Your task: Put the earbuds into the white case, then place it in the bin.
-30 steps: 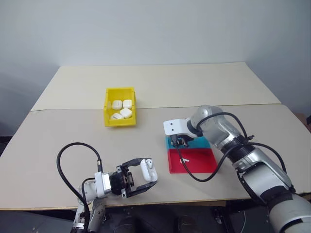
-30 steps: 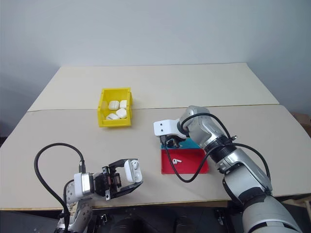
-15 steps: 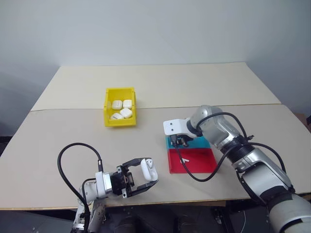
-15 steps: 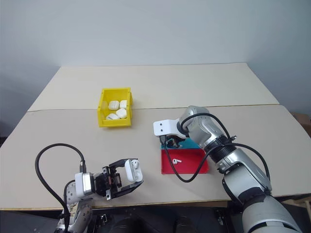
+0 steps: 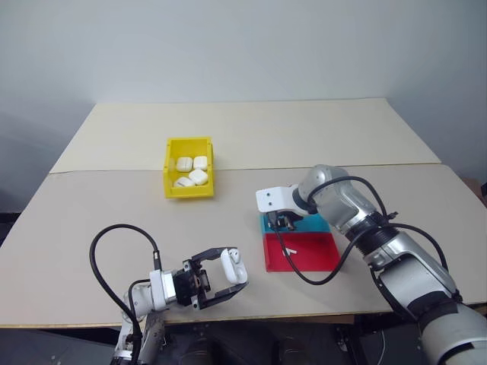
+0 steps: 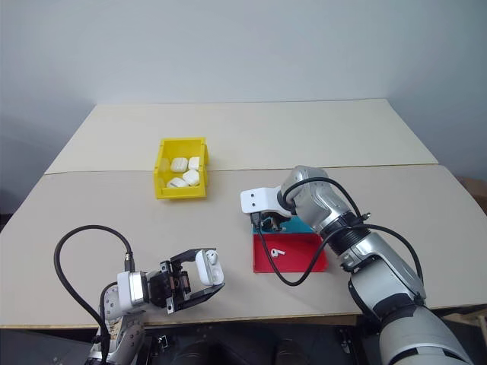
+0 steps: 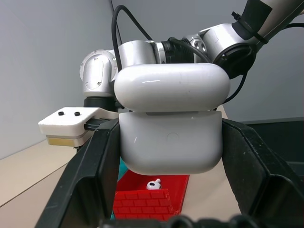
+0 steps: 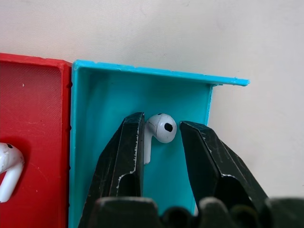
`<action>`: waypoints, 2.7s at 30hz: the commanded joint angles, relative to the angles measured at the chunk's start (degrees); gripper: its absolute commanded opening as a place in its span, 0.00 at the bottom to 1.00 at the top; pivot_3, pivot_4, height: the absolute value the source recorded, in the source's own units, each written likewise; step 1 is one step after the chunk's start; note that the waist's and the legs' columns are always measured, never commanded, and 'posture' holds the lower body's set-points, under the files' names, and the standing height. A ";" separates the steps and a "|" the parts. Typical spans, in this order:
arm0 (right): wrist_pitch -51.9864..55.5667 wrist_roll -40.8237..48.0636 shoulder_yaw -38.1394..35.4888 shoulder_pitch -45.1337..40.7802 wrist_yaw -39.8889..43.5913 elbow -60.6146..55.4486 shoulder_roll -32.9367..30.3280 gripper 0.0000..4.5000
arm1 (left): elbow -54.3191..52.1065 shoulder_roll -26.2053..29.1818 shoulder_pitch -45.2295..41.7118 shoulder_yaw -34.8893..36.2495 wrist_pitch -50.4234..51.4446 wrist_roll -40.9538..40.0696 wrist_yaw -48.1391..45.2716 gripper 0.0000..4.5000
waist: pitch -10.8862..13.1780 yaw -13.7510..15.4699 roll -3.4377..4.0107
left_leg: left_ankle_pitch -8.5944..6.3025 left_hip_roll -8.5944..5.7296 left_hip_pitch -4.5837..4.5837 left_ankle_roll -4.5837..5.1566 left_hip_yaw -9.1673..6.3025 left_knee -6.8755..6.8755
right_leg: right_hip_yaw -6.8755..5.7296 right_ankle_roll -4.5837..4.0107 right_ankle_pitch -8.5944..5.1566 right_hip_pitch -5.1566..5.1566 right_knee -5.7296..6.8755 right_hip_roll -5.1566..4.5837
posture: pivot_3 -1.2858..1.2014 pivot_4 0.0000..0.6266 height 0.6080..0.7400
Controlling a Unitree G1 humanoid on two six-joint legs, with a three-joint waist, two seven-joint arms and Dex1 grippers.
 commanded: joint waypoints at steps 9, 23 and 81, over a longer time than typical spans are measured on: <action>-1.02 -1.48 0.56 1.02 0.25 0.34 -0.90 0.27 | -0.80 0.22 -0.34 -0.44 -1.48 -0.20 0.49 0.63 | 0.00 0.00 0.00 | 0.00 0.00 0.00 0.00 0.00 0.00 | 0.00 0.00 0.00 0.01 0.00 0.00 | 0.52 0.24 1.00; -1.08 -0.51 -0.92 1.23 -0.48 -0.56 -0.59 0.27 | -0.67 0.40 -0.60 -0.57 -1.63 -0.29 0.38 0.63 | -0.01 0.01 0.00 | 0.00 0.00 0.00 0.00 0.00 0.00 | -0.01 0.00 0.00 0.01 0.00 0.00 | 0.52 0.24 1.00; -45.73 -6.88 2.84 -12.93 3.26 24.42 2.51 0.67 | -2.56 0.89 2.17 -1.95 -3.38 1.74 4.51 0.63 | 0.00 -0.13 0.01 | 0.01 0.06 -0.01 -0.03 0.09 -0.03 | 0.03 -0.02 -0.01 -0.05 -0.01 0.03 | 0.52 0.24 1.00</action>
